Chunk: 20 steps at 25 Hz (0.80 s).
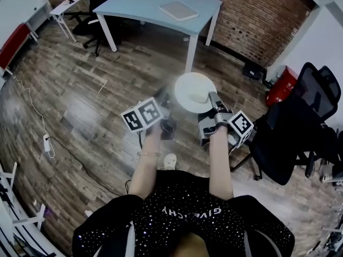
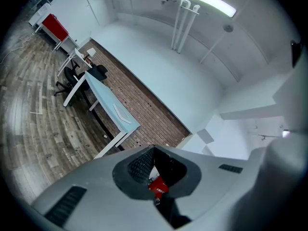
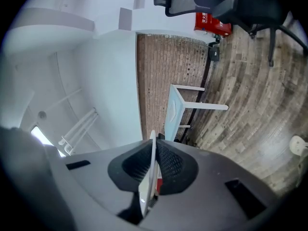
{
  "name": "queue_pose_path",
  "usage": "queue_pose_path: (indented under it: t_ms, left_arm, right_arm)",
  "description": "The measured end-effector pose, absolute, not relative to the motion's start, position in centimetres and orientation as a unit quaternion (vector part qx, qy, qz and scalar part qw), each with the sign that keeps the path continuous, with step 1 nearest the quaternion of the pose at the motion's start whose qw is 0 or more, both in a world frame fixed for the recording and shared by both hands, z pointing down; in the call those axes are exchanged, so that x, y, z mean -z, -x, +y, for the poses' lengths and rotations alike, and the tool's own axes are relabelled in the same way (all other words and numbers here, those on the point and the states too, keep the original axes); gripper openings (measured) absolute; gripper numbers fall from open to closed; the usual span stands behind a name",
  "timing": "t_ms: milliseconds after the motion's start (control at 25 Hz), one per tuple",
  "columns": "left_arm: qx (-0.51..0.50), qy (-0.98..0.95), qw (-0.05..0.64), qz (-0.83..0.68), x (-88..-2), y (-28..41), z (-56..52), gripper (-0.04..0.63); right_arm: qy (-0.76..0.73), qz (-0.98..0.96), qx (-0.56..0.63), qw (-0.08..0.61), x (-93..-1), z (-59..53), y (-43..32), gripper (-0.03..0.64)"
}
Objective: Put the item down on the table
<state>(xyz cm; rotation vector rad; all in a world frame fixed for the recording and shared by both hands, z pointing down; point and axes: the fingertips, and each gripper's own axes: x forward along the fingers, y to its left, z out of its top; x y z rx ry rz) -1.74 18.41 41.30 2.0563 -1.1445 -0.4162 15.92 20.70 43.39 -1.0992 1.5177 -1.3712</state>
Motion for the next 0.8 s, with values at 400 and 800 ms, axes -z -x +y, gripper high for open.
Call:
queue_pose_path:
  t_ms: [400, 800]
  left_arm:
    - [0.156, -0.798, 0.371, -0.448, -41.8, 3.3, 9.1, 0.012]
    - [0.153, -0.792, 0.377, -0.456, -43.7, 5.0, 5.9, 0.012]
  right_arm:
    - [0.428, 0.595, 0.558, 0.389, -44.1, 12.5, -13.7, 0.025]
    - [0.416, 0.595, 0.559, 0.400, -44.6, 8.4, -12.9, 0.025]
